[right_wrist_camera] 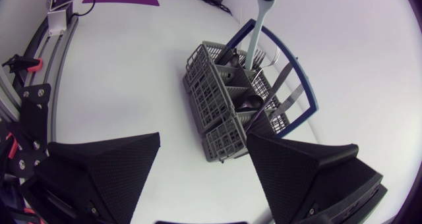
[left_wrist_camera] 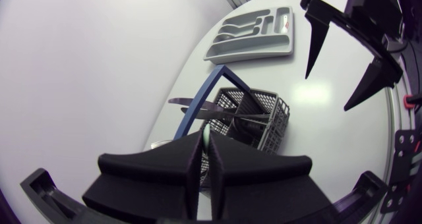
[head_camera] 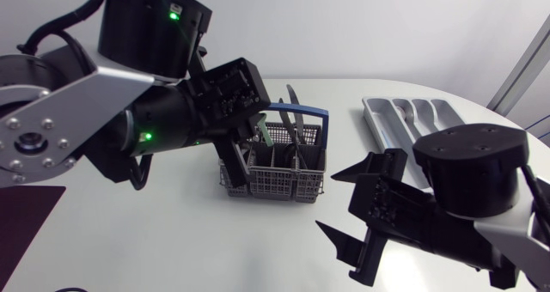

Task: Sort the cutlery from the basket into the organizer compartments.

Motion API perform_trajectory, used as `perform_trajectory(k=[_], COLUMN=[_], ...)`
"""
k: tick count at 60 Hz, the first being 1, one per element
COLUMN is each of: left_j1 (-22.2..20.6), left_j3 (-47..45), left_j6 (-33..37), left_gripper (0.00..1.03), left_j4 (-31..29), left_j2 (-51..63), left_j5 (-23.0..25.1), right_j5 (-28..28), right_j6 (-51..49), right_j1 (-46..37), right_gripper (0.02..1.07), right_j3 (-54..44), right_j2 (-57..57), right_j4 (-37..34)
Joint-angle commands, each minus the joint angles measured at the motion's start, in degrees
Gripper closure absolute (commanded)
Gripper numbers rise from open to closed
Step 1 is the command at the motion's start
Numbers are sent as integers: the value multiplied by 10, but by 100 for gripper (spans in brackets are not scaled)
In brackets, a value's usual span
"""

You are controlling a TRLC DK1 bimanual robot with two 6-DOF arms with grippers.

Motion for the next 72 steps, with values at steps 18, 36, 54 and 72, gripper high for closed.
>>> perform_trajectory(k=[18, 36, 54, 72], left_j1=[-30, -28, 31, 51], left_j3=[16, 51, 85, 102], left_j6=[-268, -390, -448, -472], left_gripper=[100, 100, 100, 100], left_j4=[-25, -38, -61, -61], left_j2=[-2, 34, 89, 97], left_j5=[14, 102, 195, 226], right_j5=[24, 27, 34, 34], right_j6=[59, 71, 76, 82], right_j1=[49, 33, -10, -19], right_gripper=[13, 17, 57, 65], right_j3=[37, 31, 40, 52], right_j2=[0, 41, 84, 109], right_j4=[64, 143, 206, 223])
